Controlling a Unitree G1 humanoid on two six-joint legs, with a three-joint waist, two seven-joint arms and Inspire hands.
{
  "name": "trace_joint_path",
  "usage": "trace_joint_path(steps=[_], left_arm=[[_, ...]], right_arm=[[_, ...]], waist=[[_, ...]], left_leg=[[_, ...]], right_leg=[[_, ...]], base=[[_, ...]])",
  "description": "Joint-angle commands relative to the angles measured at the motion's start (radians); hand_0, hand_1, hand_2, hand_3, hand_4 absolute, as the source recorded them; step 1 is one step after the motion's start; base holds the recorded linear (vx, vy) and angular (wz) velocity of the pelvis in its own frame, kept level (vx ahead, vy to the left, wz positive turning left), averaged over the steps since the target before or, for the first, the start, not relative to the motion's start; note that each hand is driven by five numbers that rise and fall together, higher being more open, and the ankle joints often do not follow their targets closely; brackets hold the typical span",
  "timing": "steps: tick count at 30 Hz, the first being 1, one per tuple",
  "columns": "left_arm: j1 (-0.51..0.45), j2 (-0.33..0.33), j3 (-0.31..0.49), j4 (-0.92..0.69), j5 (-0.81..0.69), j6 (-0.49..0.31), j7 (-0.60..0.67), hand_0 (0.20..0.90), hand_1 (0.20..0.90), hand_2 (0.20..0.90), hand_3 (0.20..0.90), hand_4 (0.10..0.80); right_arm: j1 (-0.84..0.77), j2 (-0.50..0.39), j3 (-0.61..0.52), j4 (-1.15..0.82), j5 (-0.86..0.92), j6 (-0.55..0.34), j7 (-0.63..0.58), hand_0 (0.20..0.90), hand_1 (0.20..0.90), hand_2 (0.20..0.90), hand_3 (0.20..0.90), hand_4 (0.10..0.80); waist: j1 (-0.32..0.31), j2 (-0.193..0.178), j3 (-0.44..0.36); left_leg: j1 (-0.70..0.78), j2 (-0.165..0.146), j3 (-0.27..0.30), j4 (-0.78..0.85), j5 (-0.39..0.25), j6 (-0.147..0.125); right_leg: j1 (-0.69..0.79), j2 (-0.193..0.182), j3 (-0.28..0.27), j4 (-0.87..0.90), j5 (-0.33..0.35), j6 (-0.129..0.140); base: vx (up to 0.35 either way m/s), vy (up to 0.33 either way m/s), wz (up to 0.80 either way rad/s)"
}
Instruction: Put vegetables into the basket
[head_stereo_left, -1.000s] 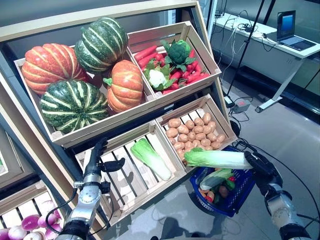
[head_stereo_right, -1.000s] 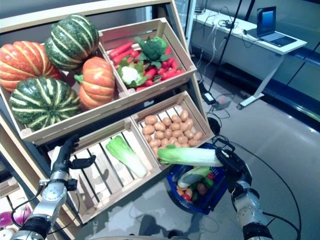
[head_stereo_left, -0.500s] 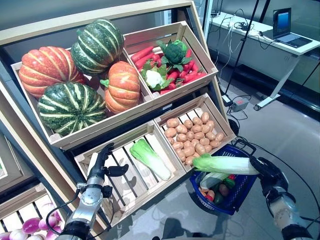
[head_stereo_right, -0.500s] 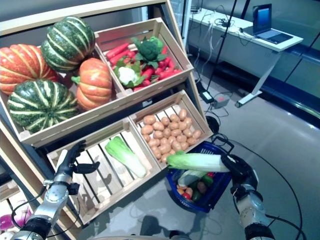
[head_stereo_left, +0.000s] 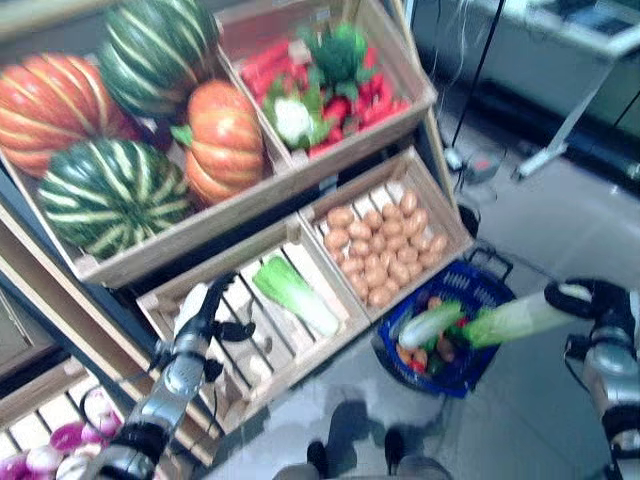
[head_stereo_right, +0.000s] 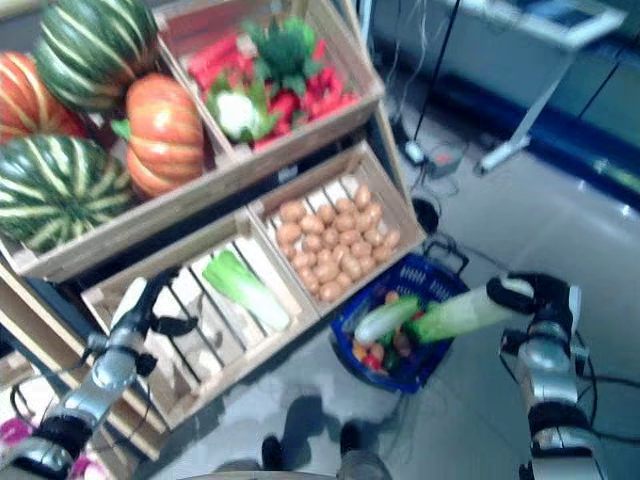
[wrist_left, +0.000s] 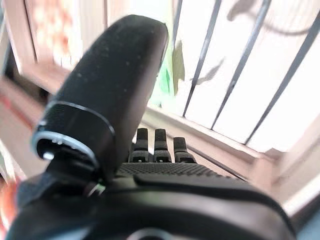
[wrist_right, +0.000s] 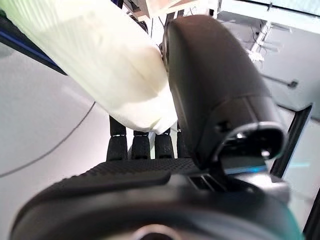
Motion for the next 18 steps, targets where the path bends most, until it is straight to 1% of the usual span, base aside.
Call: trace_joint_path(steps=[1,3,4,7,11,14,15,16,17,18], left_arm=[[-0.150,0.096,0.022,-0.098,0.046,-0.059,0.136,0.900,0.900,0.900,0.900,0.800],[-0.180,0.113,0.008,-0.122,0.063,-0.049,0.148,0.900,0.900,0.900,0.900,0.800],[-0.201,0.119,-0.007,-0.131,0.078,-0.052,0.159,0.900,0.900,0.900,0.900,0.800],[-0.260,0.139,-0.044,-0.152,0.101,-0.063,0.173,0.900,0.900,0.900,0.900,0.800],[-0.318,0.155,-0.071,-0.166,0.090,-0.069,0.182,0.900,0.900,0.900,0.900,0.800],[-0.366,0.175,-0.086,-0.165,0.107,-0.073,0.201,0.900,0.900,0.900,0.900,0.800],[-0.371,0.177,-0.088,-0.166,0.112,-0.071,0.203,0.900,0.900,0.900,0.900,0.800],[-0.393,0.189,-0.105,-0.168,0.144,-0.064,0.225,0.900,0.900,0.900,0.900,0.800],[-0.410,0.196,-0.118,-0.166,0.158,-0.060,0.240,0.900,0.900,0.900,0.900,0.800],[-0.435,0.205,-0.135,-0.159,0.162,-0.054,0.253,0.900,0.900,0.900,0.900,0.800]], right_arm=[[-0.136,-0.074,0.047,-0.059,-0.011,-0.076,-0.139,0.300,0.300,0.300,0.300,0.400],[-0.161,-0.074,0.059,-0.059,-0.015,-0.071,-0.168,0.300,0.300,0.300,0.300,0.400],[-0.185,-0.078,0.061,-0.054,-0.012,-0.071,-0.180,0.300,0.300,0.300,0.300,0.400],[-0.250,-0.093,0.074,-0.015,-0.004,-0.079,-0.203,0.300,0.300,0.300,0.300,0.400],[-0.329,-0.108,0.107,0.029,-0.012,-0.067,-0.199,0.300,0.300,0.300,0.300,0.400],[-0.402,-0.116,0.147,0.066,-0.027,-0.044,-0.199,0.300,0.300,0.300,0.300,0.400],[-0.409,-0.117,0.150,0.072,-0.025,-0.044,-0.195,0.300,0.300,0.300,0.300,0.400],[-0.432,-0.121,0.166,0.095,-0.026,-0.032,-0.178,0.300,0.300,0.300,0.300,0.400],[-0.452,-0.125,0.178,0.110,-0.036,-0.015,-0.177,0.564,0.564,0.564,0.564,0.576],[-0.473,-0.131,0.189,0.148,-0.051,-0.013,-0.178,0.900,0.900,0.900,0.900,0.800]], waist=[[0.002,-0.025,0.036],[0.005,-0.024,0.045],[0.008,-0.022,0.067],[0.012,-0.013,0.088],[0.012,0.004,0.109],[0.008,0.023,0.124],[0.008,0.026,0.126],[0.007,0.036,0.128],[0.006,0.041,0.131],[0.005,0.048,0.135]], left_leg=[[-0.185,-0.018,-0.017,0.300,-0.099,-0.026],[-0.248,-0.020,-0.020,0.370,-0.129,-0.021],[-0.308,-0.023,-0.027,0.459,-0.165,-0.016],[-0.403,-0.020,-0.024,0.574,-0.213,-0.003],[-0.484,-0.012,-0.013,0.686,-0.253,0.002],[-0.568,0.003,-0.003,0.800,-0.293,0.009],[-0.577,0.004,-0.002,0.813,-0.297,0.010],[-0.597,0.005,-0.004,0.867,-0.340,0.005],[-0.611,0.008,-0.001,0.894,-0.354,0.005],[-0.628,0.014,0.001,0.921,-0.362,0.005]], right_leg=[[-0.116,-0.059,-0.060,0.271,-0.082,-0.041],[-0.176,-0.067,-0.064,0.346,-0.113,-0.051],[-0.226,-0.078,-0.065,0.434,-0.142,-0.054],[-0.320,-0.098,-0.068,0.558,-0.181,-0.064],[-0.407,-0.115,-0.063,0.671,-0.213,-0.076],[-0.500,-0.127,-0.045,0.786,-0.248,-0.087],[-0.510,-0.128,-0.043,0.799,-0.252,-0.089],[-0.534,-0.128,-0.031,0.853,-0.292,-0.084],[-0.554,-0.132,-0.026,0.881,-0.304,-0.086],[-0.576,-0.138,-0.020,0.909,-0.311,-0.087]], base=[[-0.233,-0.007,-0.08],[-0.150,-0.010,-0.07],[-0.143,-0.005,0.05],[-0.139,0.013,0.12],[-0.087,0.037,0.08],[-0.069,0.063,0.08],[0.025,0.055,0.04],[0.052,0.045,-0.01],[0.060,0.058,-0.02],[0.002,0.040,-0.01]])
